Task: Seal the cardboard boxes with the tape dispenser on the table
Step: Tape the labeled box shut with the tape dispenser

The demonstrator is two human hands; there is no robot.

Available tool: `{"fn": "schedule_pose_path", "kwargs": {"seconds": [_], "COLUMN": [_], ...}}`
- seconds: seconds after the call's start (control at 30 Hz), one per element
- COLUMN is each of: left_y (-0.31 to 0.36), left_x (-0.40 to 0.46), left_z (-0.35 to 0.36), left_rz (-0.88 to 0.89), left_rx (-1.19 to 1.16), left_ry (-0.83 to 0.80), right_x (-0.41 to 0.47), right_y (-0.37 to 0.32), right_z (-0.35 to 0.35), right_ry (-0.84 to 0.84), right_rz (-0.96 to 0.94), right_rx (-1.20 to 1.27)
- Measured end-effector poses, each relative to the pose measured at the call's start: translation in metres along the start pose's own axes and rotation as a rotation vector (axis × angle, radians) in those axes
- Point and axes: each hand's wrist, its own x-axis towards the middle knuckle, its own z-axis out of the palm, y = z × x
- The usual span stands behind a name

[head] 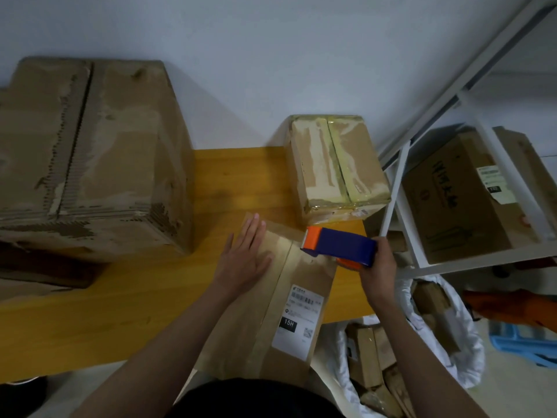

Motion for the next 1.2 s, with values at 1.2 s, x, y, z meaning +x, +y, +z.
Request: {"fn": "schedule_pose_path", "kwargs": {"seconds": [1.2], "left_y": [0.032], "left_x": [0.008], "left_z": [-0.001], "left_rz": [0.095], "left_rx": [0.146], "left_ry": [-0.192], "right_x": [-0.018], "right_y": [0.009], "right_z": [0.013], "right_ry": [-0.095], "right_rz": [0.071], "right_rx": [0.294]}}
